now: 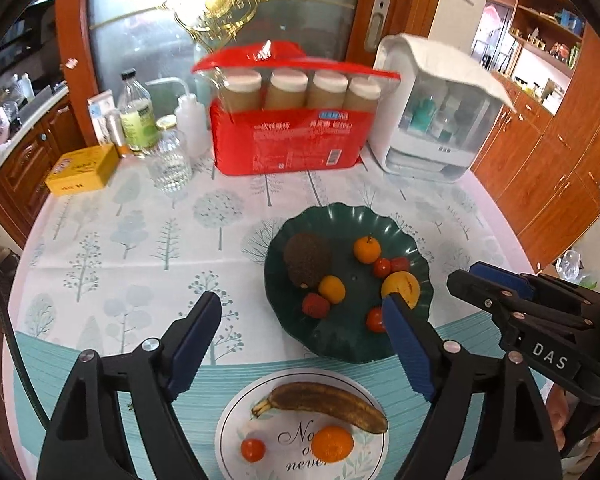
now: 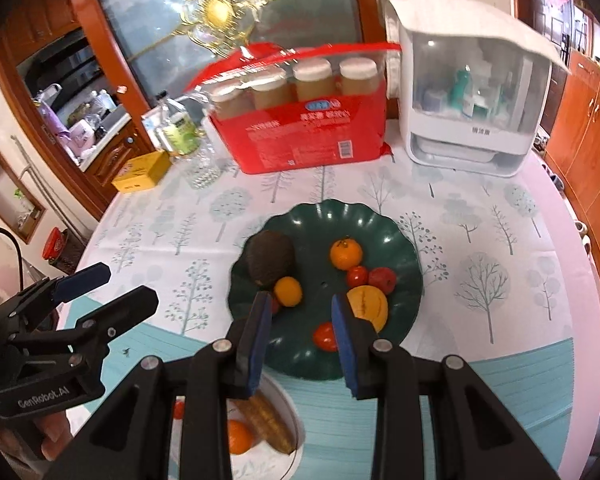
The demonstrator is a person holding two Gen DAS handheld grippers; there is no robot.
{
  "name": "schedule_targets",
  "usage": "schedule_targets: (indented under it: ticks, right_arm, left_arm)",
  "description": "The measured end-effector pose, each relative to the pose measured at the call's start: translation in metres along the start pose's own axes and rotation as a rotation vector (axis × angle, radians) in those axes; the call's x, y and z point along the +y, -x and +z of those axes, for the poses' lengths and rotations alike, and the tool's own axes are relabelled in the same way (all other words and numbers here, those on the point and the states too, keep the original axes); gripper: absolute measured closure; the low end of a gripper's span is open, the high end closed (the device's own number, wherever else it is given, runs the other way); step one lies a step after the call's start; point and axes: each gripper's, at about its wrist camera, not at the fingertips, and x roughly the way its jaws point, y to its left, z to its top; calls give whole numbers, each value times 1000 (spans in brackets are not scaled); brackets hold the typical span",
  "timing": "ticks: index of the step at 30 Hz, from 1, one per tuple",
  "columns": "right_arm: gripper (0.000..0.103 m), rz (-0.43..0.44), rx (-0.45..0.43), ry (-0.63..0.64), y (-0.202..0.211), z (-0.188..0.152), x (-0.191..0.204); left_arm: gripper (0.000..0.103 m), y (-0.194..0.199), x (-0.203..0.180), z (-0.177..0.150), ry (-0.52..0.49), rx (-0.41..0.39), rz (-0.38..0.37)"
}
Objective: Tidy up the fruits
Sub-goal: 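Pull both tools back toward the white fruit plate, then move the left tool to the last cherry tomato while the right tool approaches the large tangerine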
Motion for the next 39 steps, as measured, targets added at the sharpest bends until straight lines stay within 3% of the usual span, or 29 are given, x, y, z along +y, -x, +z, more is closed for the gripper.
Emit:
schedule_targets:
  ticks: [7,19,31,39]
  right_arm:
    - [62,42,-51,40,36,-18,24]
    - [60,104,-72,122,59,-53,67]
    - [60,96,-26,121,37,-101,76]
    - [60,61,90,106,-6,-143,68]
  left_arm:
    - [19,44,8,-17,12,-47,-1]
    - [13,93,23,-55,18,-124,26]
    - [13,73,44,-103,47,-83,71]
    - [13,27,64,-147,76,30,89]
